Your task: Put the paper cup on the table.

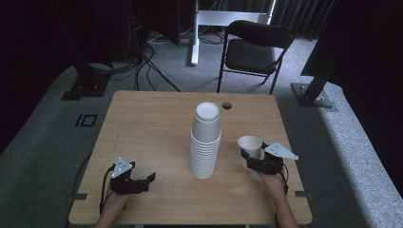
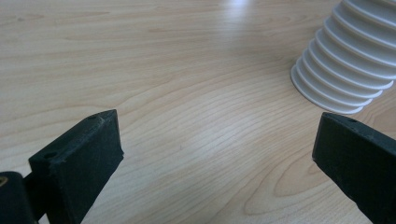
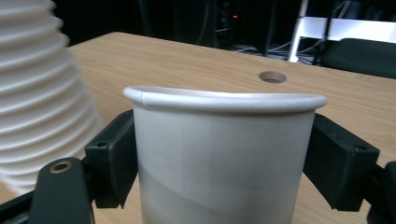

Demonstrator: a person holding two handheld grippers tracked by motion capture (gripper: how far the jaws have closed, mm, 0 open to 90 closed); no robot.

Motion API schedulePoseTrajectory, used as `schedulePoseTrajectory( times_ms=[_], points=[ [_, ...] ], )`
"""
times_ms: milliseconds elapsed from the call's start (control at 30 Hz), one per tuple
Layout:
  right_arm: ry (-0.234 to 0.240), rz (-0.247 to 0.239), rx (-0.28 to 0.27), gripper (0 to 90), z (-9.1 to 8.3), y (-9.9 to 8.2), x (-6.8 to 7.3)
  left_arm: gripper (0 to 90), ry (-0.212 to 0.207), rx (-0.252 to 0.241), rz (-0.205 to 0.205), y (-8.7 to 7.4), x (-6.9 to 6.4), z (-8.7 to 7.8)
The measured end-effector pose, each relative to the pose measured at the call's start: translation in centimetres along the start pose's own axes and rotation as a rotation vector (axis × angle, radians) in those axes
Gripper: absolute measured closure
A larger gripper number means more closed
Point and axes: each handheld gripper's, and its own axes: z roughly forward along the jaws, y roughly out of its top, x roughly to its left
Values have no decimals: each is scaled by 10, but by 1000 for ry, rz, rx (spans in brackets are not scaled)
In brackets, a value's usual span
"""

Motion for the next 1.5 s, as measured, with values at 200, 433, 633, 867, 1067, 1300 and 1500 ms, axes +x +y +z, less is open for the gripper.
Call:
schedulePoseTrajectory(
  times_ms=[200, 433, 633, 867, 1067, 1300, 1500],
  points=[
    [-57, 11, -6, 196, 14, 0, -9, 16, 38, -6, -20, -3, 5, -4],
    [-119, 56, -43, 196, 32, -1, -22, 16, 70, -12, -38, -5, 12, -7],
    [-158, 74, 9, 195, 52, -6, -32, 17, 62, -9, -46, -7, 11, -7],
    [-166, 63, 26, 189, 59, -12, -31, 17, 60, -11, -53, -9, 12, -7],
    [-159, 68, 19, 178, 54, -16, -29, 17, 95, -11, -52, -9, 14, -9],
    [-141, 54, 4, 165, 41, -23, -22, 16, 131, 6, -66, -11, 19, -9],
    [-105, 71, 2, 130, 32, -28, -19, 16, 141, 8, -76, -10, 21, -10]
  ],
)
